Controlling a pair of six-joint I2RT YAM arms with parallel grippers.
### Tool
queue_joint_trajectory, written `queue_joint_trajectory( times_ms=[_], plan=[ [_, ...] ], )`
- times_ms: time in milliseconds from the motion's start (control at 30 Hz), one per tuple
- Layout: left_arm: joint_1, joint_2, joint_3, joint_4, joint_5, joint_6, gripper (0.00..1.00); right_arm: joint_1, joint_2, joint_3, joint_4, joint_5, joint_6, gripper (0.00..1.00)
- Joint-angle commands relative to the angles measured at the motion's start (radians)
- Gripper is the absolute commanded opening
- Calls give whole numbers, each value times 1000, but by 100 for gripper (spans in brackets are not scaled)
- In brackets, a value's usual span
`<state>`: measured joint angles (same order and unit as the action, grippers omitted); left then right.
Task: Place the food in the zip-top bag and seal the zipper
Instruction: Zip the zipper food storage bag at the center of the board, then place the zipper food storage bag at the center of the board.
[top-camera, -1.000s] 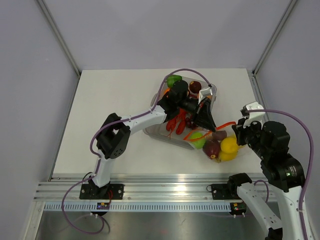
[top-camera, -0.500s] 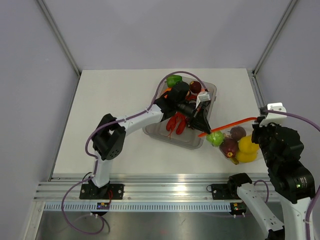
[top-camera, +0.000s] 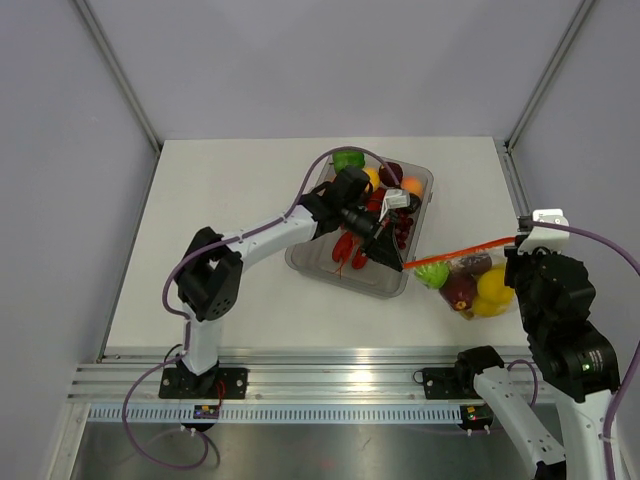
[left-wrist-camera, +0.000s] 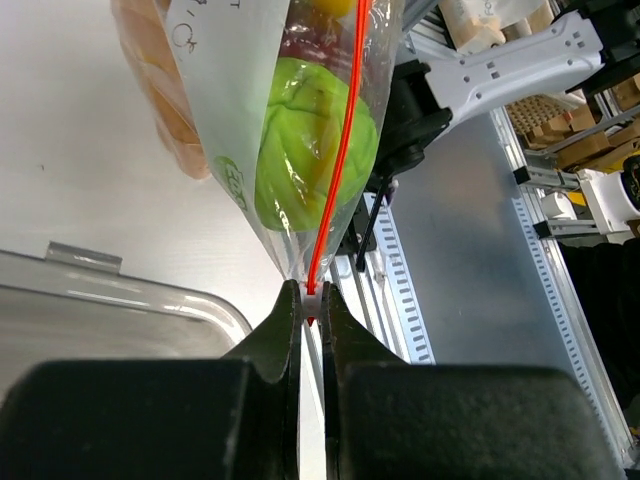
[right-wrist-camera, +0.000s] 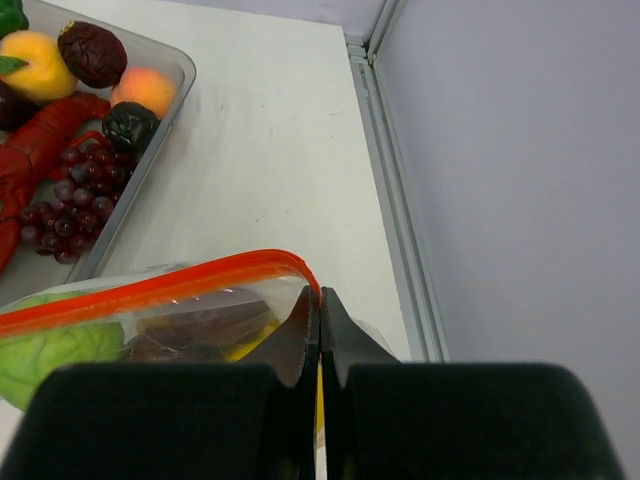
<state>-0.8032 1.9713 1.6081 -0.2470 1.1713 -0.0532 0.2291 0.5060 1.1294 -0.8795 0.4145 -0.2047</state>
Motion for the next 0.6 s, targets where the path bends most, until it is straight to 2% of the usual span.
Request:
queue_joint_trajectory(
  times_ms=[0, 300, 400, 533, 567],
  plan=[
    [10, -81, -42, -92, -35, 75, 0, -4, -12, -9, 140, 96, -4, 0],
    [-22, -115, -92, 17, -9, -29, 0, -2, 68, -78, 276, 32, 39, 0],
    [-56, -114, -114, 164, 17, -141, 0, -2, 150, -111, 391, 26, 33, 0],
    [-103, -108, -120, 345, -13, -252, 0, -7, 287, -146, 623, 53, 2, 0],
    [-117, -100, -123, 385, -27, -317, 0, -10, 354, -155, 657, 58, -2, 0]
  ],
)
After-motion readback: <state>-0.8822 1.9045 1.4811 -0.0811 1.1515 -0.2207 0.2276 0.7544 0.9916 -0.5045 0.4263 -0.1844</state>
